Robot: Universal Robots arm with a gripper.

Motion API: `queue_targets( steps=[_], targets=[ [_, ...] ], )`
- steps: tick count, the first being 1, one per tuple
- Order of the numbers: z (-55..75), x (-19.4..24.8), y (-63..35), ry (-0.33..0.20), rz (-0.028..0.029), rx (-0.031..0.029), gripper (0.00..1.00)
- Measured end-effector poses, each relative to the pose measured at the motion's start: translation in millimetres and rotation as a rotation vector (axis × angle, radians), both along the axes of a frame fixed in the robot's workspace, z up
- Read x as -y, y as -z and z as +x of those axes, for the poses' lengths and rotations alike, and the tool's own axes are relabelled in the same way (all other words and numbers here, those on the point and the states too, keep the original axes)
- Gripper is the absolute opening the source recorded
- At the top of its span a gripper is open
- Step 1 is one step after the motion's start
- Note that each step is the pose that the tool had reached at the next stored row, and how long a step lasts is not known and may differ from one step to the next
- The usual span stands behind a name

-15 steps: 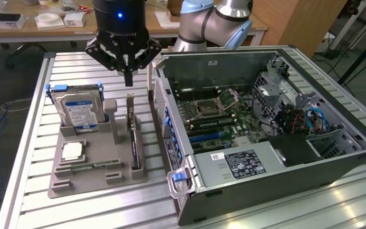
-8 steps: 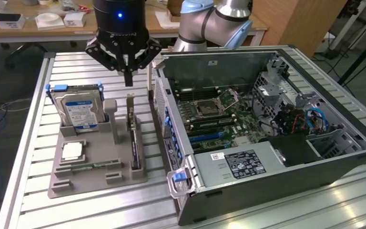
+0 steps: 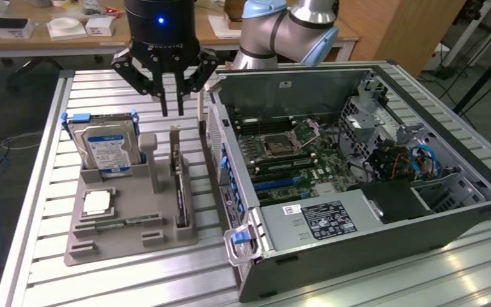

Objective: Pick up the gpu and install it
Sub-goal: 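Pick up the gpu and move the gpu toward the slot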

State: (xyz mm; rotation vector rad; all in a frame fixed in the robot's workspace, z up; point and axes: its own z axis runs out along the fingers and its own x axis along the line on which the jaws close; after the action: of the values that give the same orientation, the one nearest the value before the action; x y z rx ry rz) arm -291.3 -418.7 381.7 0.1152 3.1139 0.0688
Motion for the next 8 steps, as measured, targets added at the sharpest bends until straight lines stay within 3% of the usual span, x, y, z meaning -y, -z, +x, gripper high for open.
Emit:
queue_targets(
  steps=[3,8],
  targets=[
    [0.0,0.0,0.0,0.0,0.0,0.0,0.41],
    [0.0,0.0,0.0,0.0,-0.0001,0.0,0.47]
  ],
)
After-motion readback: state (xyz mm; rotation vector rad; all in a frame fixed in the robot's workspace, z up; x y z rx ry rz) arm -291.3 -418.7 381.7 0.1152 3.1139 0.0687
